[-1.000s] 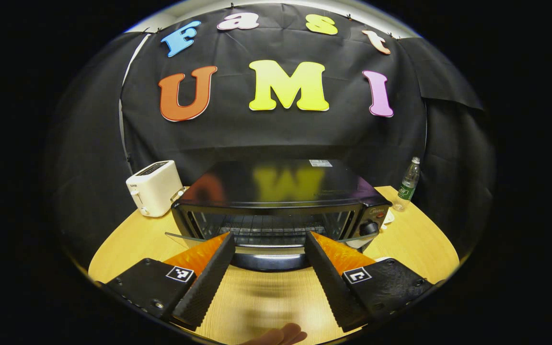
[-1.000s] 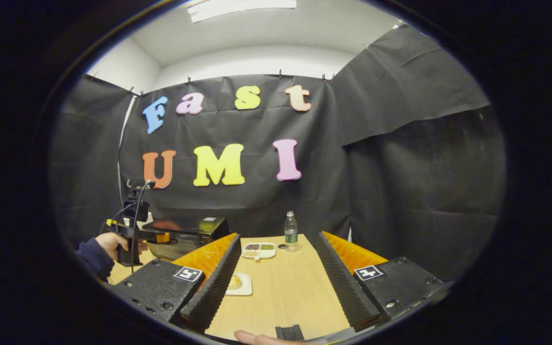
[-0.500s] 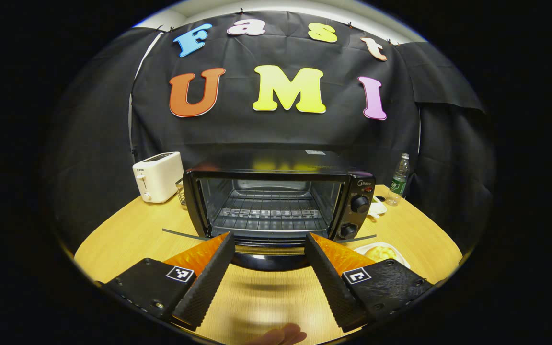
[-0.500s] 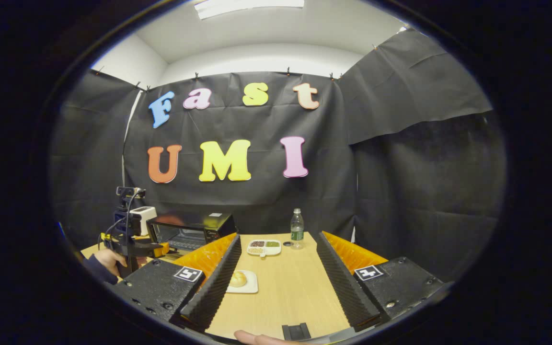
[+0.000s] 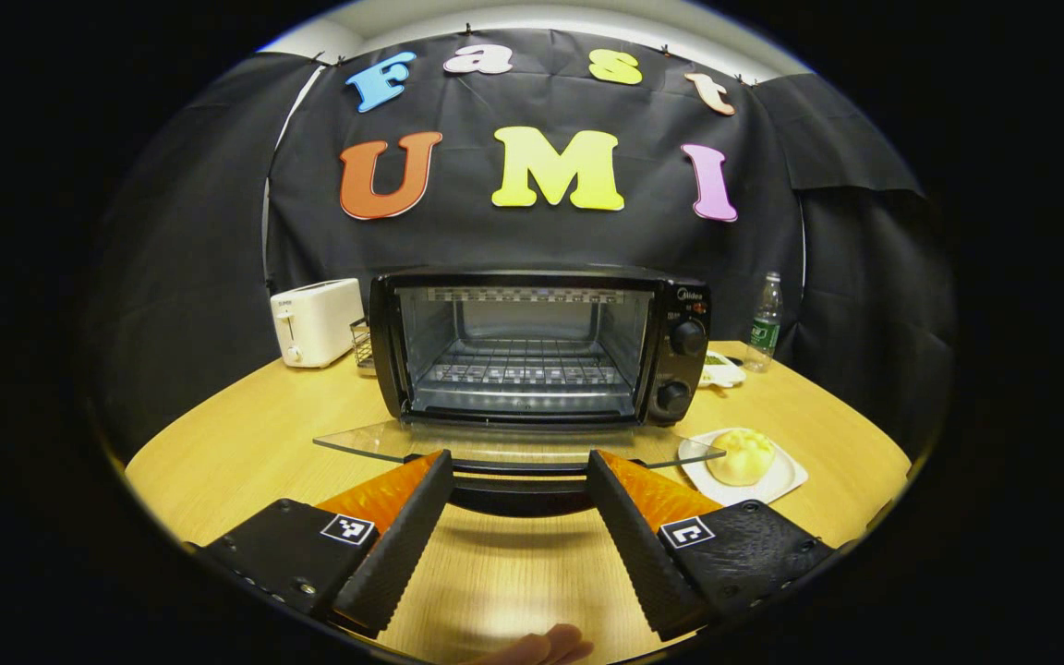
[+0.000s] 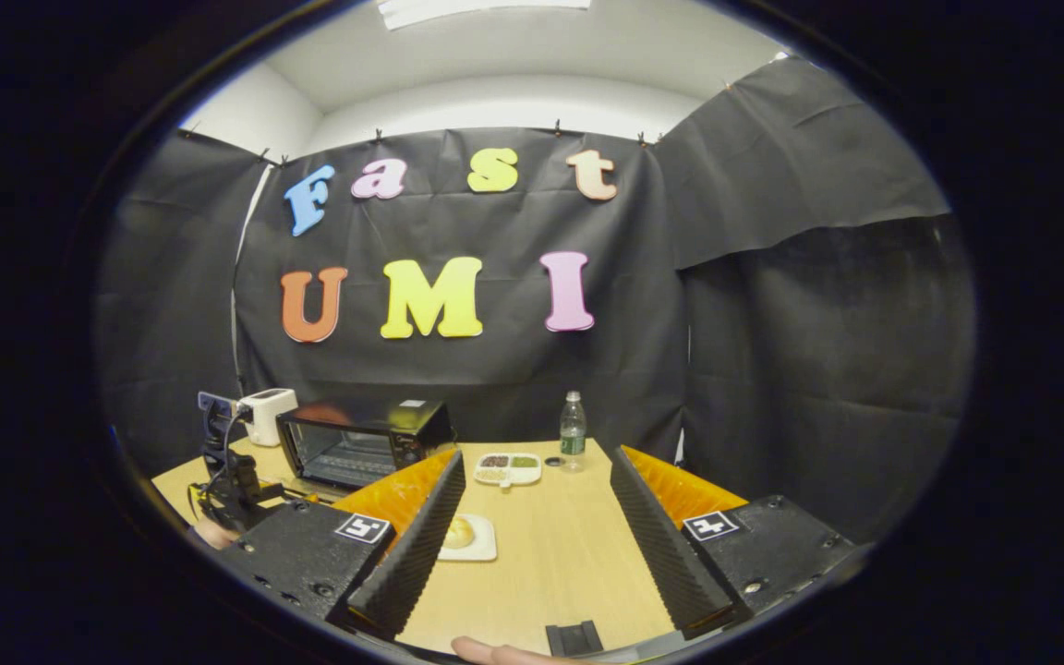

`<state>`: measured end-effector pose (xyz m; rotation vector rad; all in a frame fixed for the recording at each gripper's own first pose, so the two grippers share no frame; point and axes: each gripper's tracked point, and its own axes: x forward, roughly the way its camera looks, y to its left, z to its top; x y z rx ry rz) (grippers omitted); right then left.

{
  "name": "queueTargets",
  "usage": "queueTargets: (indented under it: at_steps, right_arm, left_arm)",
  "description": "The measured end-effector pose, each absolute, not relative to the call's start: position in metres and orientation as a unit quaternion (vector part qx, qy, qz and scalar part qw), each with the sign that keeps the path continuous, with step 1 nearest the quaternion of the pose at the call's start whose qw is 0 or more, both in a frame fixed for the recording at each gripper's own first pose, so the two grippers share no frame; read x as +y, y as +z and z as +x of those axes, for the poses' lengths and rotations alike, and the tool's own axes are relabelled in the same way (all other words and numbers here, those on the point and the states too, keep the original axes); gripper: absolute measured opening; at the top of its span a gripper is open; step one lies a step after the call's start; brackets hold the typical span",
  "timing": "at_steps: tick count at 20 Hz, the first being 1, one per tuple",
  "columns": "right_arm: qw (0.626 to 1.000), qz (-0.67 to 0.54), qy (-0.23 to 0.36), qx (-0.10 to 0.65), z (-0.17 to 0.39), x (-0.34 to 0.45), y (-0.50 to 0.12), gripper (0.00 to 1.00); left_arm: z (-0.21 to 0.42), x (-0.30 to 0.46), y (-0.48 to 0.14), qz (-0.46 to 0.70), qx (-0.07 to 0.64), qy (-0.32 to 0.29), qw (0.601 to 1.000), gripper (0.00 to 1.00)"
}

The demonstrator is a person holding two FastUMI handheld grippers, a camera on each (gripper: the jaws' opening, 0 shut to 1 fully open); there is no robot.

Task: Open the electric oven with the left hand, put the food in, and close the electric oven.

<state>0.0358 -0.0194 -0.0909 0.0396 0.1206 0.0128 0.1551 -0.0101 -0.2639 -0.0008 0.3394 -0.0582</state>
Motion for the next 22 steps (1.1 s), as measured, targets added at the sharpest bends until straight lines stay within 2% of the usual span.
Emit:
queueTargets:
  at_steps: [2, 3, 4, 5, 7, 11, 17, 22]
  right_arm:
    - [0.998, 0.018, 0.010, 0.066, 0.039, -0.016, -0.096, 0.97]
    - [0.997, 0.017, 0.013, 0.069, 0.041, -0.013, -0.100, 0.97]
    - [0.997, 0.015, 0.016, 0.073, 0.043, -0.010, -0.102, 0.97]
    - [0.997, 0.014, 0.018, 0.077, 0.045, -0.007, -0.106, 0.97]
    - [0.996, 0.009, 0.022, 0.084, 0.049, -0.002, -0.112, 0.97]
    - [0.995, 0.001, 0.025, 0.094, 0.060, 0.007, -0.124, 0.97]
    - [0.993, -0.006, 0.056, 0.103, 0.103, 0.033, -0.155, 0.98]
    - [0.988, 0.011, 0.078, 0.136, 0.151, 0.054, -0.205, 0.98]
  left_arm:
    - [0.150, -0.011, -0.276, -0.007, 0.180, -0.034, 0.983, 0.96]
    - [0.147, -0.012, -0.282, -0.010, 0.186, -0.036, 0.982, 0.84]
    - [0.145, -0.011, -0.288, -0.012, 0.194, -0.037, 0.980, 0.84]
    - [0.144, -0.010, -0.296, -0.019, 0.202, -0.036, 0.978, 0.96]
    - [0.142, -0.009, -0.308, -0.036, 0.223, -0.032, 0.974, 0.95]
    - [0.142, -0.006, -0.290, -0.017, 0.196, -0.032, 0.980, 0.95]
    - [0.112, 0.010, -0.194, -0.040, 0.116, -0.030, 0.992, 0.94]
    - [0.066, 0.037, -0.102, -0.021, 0.052, -0.010, 0.998, 0.94]
